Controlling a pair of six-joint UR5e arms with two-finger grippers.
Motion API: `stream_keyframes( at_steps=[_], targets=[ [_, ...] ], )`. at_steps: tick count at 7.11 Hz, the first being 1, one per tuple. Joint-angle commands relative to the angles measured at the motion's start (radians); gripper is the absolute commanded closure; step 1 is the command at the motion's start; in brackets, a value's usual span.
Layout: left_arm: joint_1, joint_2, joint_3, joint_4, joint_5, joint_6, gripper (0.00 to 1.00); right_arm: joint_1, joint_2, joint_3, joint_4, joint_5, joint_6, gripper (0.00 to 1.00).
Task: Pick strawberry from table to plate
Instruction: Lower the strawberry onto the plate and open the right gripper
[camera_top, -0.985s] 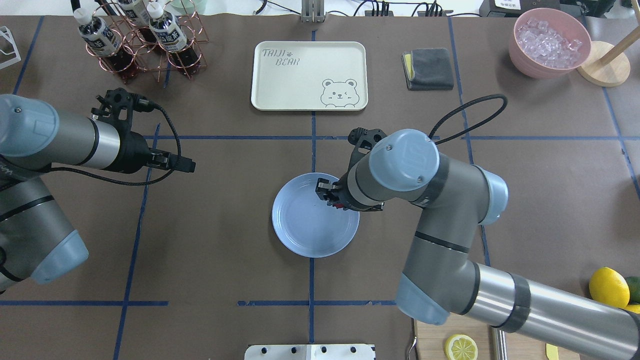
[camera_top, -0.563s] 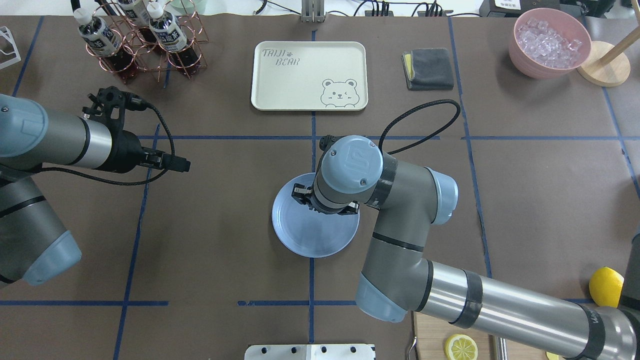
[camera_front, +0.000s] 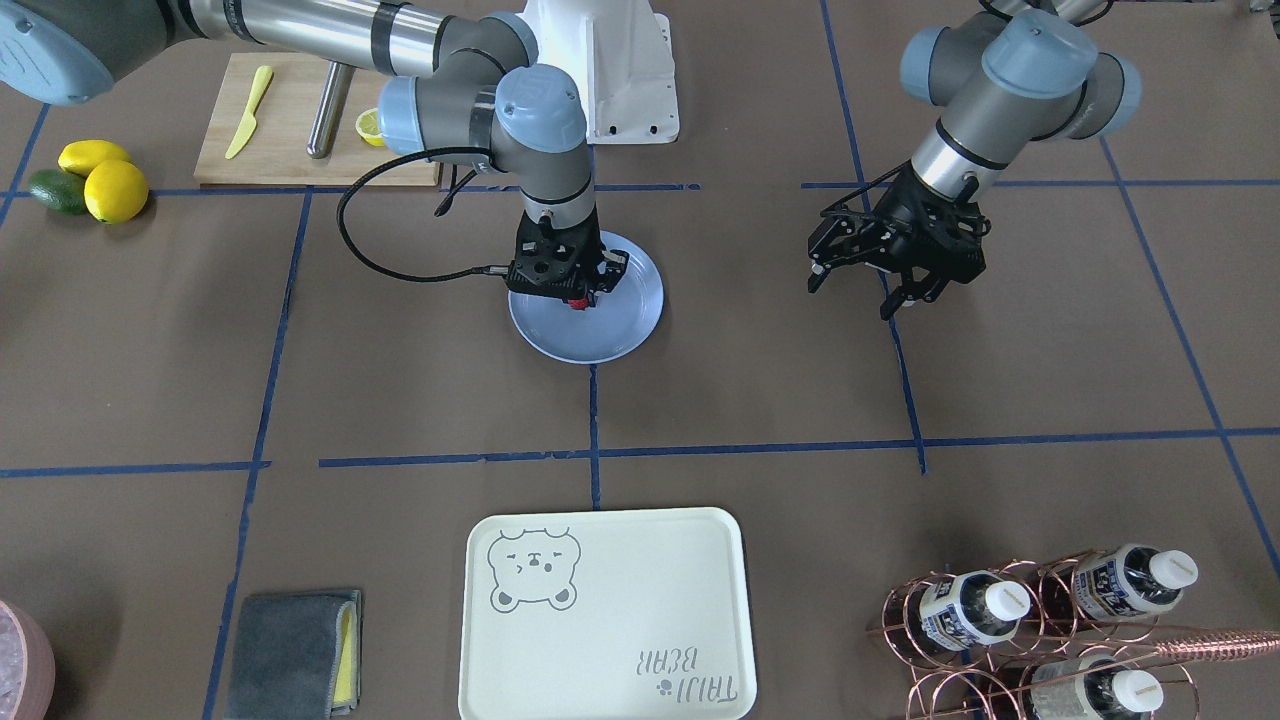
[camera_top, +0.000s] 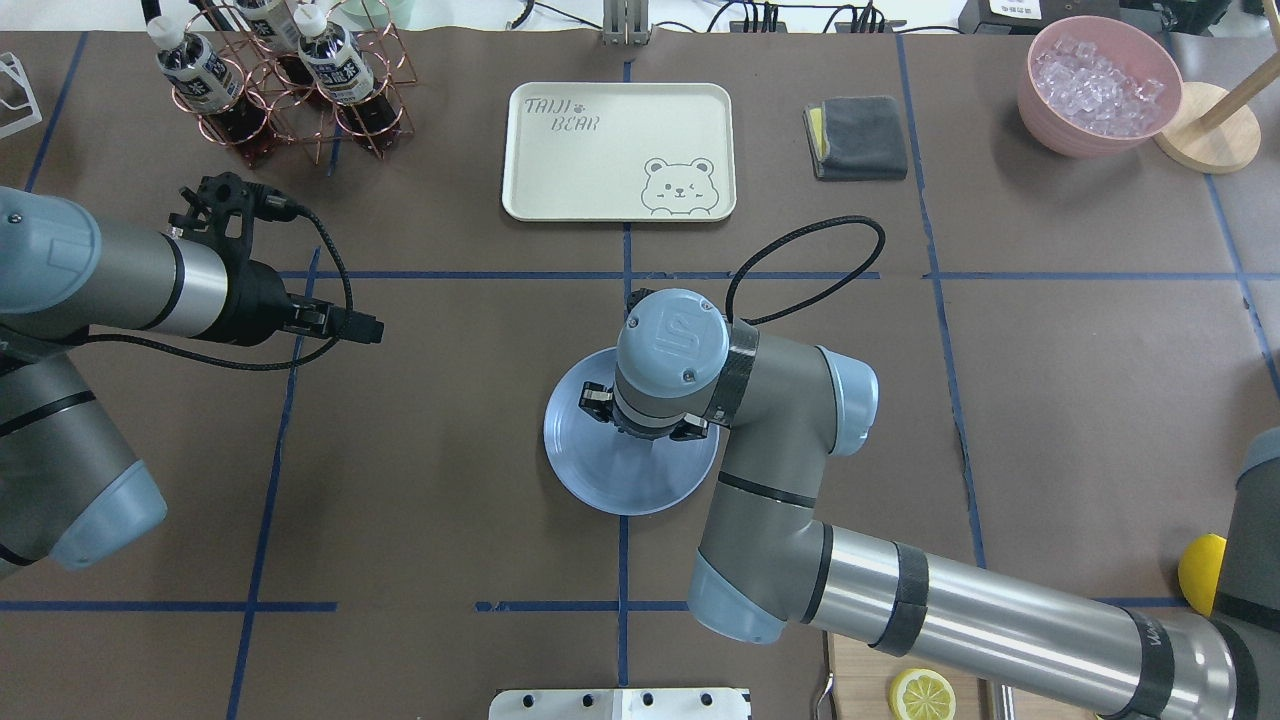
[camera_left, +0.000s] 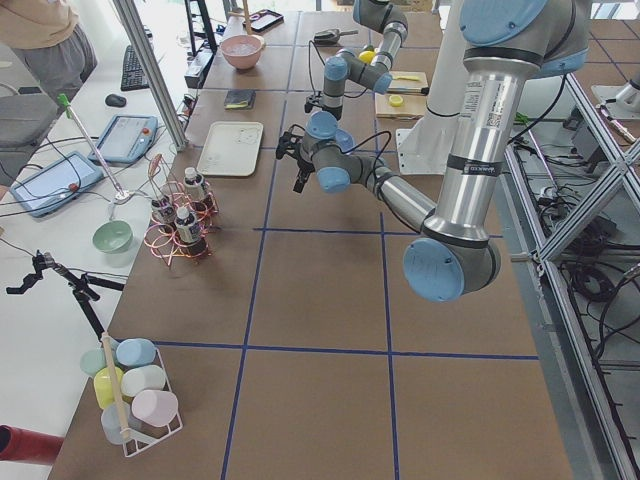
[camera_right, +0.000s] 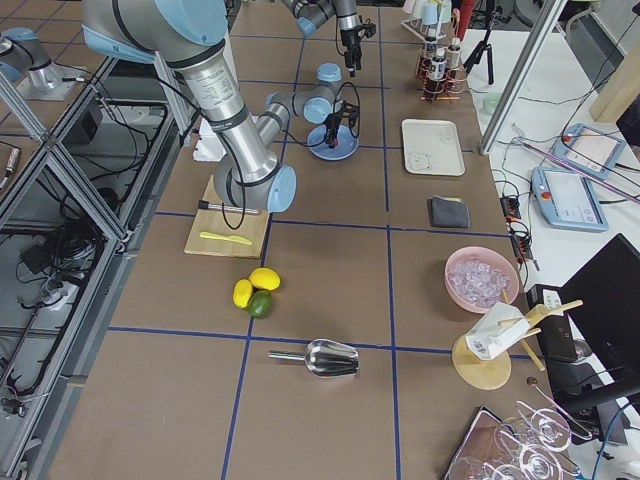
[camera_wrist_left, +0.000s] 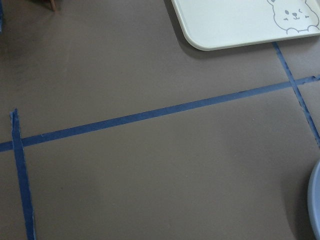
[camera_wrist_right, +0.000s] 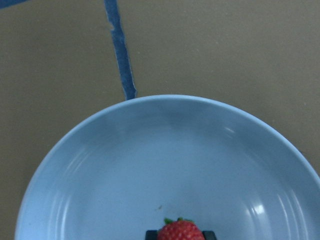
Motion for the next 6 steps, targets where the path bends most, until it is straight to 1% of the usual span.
stream_keyframes(
  at_steps=[1,3,4,5,6],
  targets=[
    [0.000,-0.004,0.002,0.000,0.002,-0.003,0.00,-0.002,0.002,-0.004,-0.001,0.000,-0.006,1.00],
    [0.000,-0.004,0.001,0.000,0.002,-0.003,0.00,-0.005,0.007,-0.010,0.001,0.000,-0.010,1.00],
    [0.000,-0.004,0.002,0.000,0.002,-0.003,0.00,-0.005,0.032,-0.040,0.001,0.001,-0.010,1.00],
    [0.000,-0.004,0.002,0.000,0.002,-0.003,0.00,-0.005,0.034,-0.042,-0.001,0.003,-0.010,0.83],
    [0.002,-0.004,0.002,-0.002,0.000,-0.003,0.00,-0.005,0.033,-0.041,-0.001,0.000,-0.009,0.01]
  ],
)
